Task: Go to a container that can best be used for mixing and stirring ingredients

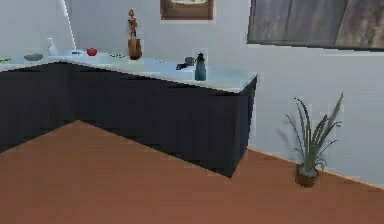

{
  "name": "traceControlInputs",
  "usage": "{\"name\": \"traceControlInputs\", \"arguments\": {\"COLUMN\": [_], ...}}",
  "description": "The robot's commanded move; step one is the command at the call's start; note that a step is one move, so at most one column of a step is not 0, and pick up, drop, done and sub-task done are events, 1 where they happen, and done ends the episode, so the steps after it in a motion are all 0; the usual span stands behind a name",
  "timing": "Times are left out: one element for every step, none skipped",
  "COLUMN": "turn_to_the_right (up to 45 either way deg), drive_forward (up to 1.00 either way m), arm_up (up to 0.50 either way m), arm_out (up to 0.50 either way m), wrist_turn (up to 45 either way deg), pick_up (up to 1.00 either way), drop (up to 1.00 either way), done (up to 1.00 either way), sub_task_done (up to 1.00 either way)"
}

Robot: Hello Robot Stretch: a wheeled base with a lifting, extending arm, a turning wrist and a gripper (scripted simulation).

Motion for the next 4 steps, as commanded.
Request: {"name": "traceControlInputs", "arguments": {"turn_to_the_right": [-45.0, 0.0, 0.0, -3.0], "drive_forward": [0.0, 1.0, 1.0, 0.0], "arm_up": [0.0, 0.0, 0.0, 0.0], "arm_out": [0.0, 0.0, 0.0, 0.0], "wrist_turn": [0.0, 0.0, 0.0, 0.0], "pick_up": [0.0, 0.0, 0.0, 0.0], "drop": [0.0, 0.0, 0.0, 0.0], "done": [0.0, 0.0, 0.0, 0.0], "sub_task_done": [0.0, 0.0, 0.0, 0.0]}}
